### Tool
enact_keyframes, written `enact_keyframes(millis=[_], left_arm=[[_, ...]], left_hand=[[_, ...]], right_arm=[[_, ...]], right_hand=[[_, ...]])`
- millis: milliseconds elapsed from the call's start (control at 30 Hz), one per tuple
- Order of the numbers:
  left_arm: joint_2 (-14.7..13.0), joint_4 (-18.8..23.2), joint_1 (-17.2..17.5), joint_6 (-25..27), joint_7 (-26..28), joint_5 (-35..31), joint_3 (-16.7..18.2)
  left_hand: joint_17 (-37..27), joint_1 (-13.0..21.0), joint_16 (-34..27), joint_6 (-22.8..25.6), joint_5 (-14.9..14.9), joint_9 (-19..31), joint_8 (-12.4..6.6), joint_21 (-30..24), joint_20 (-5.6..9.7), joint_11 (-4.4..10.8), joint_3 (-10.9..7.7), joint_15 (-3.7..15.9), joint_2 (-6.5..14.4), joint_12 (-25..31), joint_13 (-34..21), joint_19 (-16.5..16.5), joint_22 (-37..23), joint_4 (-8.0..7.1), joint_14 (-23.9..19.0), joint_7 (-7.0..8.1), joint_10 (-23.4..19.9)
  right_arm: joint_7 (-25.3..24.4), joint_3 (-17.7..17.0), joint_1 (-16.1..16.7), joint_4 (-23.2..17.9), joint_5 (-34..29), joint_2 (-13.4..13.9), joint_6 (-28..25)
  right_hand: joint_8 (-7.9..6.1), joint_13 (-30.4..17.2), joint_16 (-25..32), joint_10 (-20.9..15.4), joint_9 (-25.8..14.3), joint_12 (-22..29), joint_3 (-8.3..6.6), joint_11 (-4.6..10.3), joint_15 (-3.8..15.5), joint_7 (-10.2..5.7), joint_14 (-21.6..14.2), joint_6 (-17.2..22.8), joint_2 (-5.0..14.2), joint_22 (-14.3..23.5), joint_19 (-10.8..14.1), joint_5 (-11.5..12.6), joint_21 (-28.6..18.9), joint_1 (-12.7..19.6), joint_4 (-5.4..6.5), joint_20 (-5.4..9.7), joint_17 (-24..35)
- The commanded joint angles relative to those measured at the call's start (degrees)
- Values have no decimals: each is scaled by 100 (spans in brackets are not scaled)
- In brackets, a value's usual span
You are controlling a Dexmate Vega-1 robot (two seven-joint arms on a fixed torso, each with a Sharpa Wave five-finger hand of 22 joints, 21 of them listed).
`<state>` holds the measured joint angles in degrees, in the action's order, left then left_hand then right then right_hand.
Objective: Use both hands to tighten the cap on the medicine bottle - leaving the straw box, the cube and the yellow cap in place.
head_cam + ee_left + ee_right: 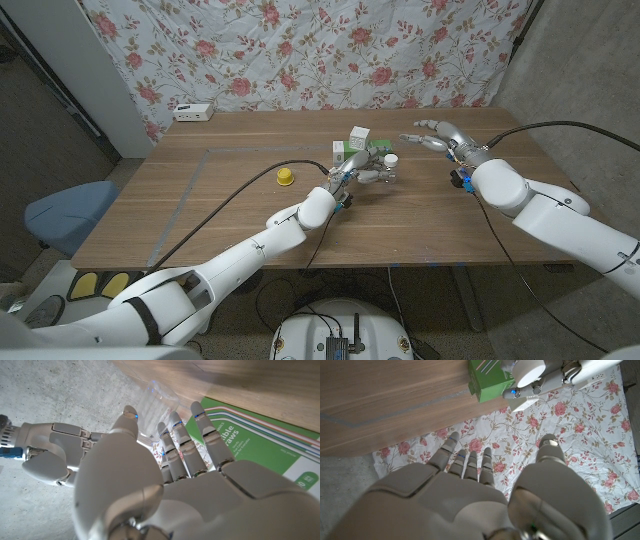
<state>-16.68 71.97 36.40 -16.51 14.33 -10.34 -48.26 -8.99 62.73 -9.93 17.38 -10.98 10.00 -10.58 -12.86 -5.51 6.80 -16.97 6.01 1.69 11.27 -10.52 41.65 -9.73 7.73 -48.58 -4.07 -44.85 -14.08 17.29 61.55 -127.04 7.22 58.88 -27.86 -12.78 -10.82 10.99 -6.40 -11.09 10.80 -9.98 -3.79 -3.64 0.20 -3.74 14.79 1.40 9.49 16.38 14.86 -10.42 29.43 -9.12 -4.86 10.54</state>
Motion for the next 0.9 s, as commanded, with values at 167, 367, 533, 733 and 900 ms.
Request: enact_keyframes(millis=[167,367,533,733,900], left_arm=[[74,-193,-119,-70,-16,6,-45],[61,-221,-157,-102,-36,-34,-77],[36,-179,-143,-81,4,-70,-69],[24,-141,-122,-60,51,-107,-70],[19,-122,-124,-32,49,-130,-80]], left_hand=[[-20,-62,-17,44,2,22,-9,41,11,34,-53,437,3,19,-28,55,-15,-15,-77,-40,-58],[-20,-79,-13,44,2,22,-7,61,23,-10,-59,418,7,10,-28,45,-15,-20,-84,-42,-47],[-20,-87,-10,53,2,22,-9,69,24,-15,-63,418,6,16,-28,48,-15,-21,-88,-34,-71],[-20,-92,-14,57,2,22,-10,80,30,-20,-69,421,5,21,-28,47,-15,-18,-109,-20,-95],[-20,-93,-18,59,0,22,-9,92,31,-2,-80,425,13,20,-28,41,-15,-17,-133,-17,-102]], right_arm=[[565,338,-538,-397,-115,354,-806],[923,604,-916,-490,-184,461,-1143],[1270,820,-1244,-584,-228,548,-1421],[1516,953,-1448,-629,-254,638,-1472],[1743,1146,-1675,-694,-388,685,-1590]], right_hand=[[-119,-21,-1,131,-59,-8,-68,-16,-122,-20,40,320,-67,12,-125,84,25,182,-57,-137,25],[-167,-23,-31,210,-92,-13,-102,-28,-211,-30,152,468,-109,12,-189,104,22,258,-61,-198,27],[-163,-24,-56,293,-109,-27,-120,-45,-256,-30,260,475,-128,13,-244,112,27,295,-57,-230,30],[-151,-25,-74,379,-129,-35,-141,-76,-325,-28,379,462,-144,14,-322,122,34,331,-50,-244,32],[-147,-26,-74,418,-139,-34,-157,-79,-362,-33,426,462,-145,15,-337,130,27,356,-47,-244,33]])
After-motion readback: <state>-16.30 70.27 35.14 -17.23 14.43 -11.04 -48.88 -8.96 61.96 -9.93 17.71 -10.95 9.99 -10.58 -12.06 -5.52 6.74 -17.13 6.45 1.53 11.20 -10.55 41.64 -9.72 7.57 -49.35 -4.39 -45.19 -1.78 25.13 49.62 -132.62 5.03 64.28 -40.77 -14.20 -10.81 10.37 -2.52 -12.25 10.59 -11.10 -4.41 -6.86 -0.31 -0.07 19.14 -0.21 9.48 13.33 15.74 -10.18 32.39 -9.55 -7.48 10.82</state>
